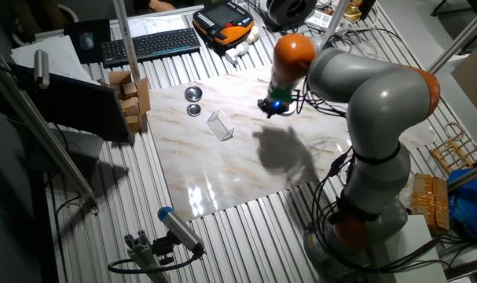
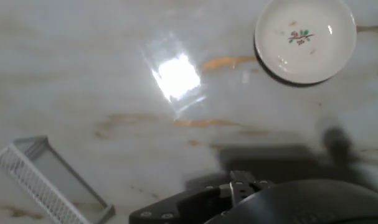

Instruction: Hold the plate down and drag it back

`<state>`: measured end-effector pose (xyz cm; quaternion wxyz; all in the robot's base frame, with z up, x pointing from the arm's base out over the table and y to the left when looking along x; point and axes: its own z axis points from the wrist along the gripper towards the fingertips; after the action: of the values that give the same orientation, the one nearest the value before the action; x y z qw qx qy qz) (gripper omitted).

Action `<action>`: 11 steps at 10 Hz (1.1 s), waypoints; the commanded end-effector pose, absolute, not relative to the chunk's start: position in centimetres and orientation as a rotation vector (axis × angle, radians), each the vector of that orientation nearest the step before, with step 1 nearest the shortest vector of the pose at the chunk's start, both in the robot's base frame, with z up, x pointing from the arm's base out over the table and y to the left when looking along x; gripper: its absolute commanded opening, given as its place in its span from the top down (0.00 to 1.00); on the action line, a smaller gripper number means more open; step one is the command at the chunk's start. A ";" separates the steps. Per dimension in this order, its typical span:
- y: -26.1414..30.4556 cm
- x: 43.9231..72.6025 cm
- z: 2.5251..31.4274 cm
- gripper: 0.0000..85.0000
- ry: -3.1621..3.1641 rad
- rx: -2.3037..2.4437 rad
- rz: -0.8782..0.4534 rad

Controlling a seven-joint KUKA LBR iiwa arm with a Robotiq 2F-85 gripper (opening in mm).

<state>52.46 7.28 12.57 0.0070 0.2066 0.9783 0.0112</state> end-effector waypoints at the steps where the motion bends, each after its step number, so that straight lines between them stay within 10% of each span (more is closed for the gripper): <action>1: 7.3 52.2 12.7 1.00 3.123 0.374 0.055; 11: 7.0 50.6 13.6 1.00 3.139 0.180 0.038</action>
<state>50.63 6.98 13.56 -0.0004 0.0567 0.9983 0.0118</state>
